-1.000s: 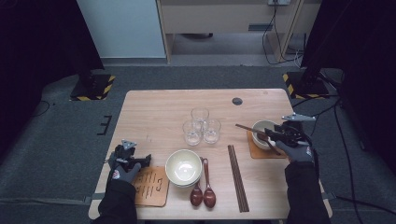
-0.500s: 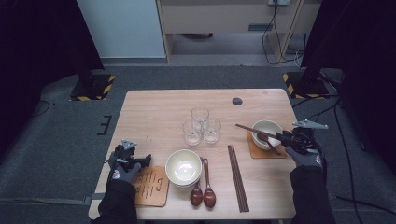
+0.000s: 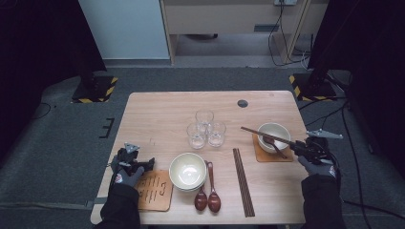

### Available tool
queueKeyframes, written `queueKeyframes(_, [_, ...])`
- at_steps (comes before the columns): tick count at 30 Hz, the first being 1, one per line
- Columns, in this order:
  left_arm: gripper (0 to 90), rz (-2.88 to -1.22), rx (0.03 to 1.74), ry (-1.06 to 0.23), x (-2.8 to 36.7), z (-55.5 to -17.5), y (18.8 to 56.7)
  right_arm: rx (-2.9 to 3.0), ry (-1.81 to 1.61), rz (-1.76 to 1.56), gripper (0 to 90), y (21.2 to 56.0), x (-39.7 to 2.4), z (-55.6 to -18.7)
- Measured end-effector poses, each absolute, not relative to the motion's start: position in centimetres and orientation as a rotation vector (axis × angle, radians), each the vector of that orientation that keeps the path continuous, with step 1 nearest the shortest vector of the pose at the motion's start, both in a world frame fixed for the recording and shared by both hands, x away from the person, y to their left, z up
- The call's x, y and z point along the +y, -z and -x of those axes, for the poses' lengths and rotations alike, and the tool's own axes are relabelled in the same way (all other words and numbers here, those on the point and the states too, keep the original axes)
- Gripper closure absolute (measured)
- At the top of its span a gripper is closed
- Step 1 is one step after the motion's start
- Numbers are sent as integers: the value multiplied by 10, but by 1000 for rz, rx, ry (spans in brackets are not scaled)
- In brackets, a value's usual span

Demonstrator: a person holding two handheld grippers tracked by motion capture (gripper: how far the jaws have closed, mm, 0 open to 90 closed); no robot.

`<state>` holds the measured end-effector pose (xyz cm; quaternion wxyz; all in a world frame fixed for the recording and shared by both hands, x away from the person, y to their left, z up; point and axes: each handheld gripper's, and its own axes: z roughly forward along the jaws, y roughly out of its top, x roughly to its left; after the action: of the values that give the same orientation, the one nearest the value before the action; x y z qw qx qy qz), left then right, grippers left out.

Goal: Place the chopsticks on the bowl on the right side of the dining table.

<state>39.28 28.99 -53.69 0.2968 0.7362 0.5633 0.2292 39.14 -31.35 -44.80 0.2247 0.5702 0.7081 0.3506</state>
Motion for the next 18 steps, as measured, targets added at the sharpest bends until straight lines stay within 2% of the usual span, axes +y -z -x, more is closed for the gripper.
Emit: queueKeyframes(18, [0, -1957, 1498, -609, 290, -393, 537, 1935, -929, -1640, 651, 456, -320, -397])
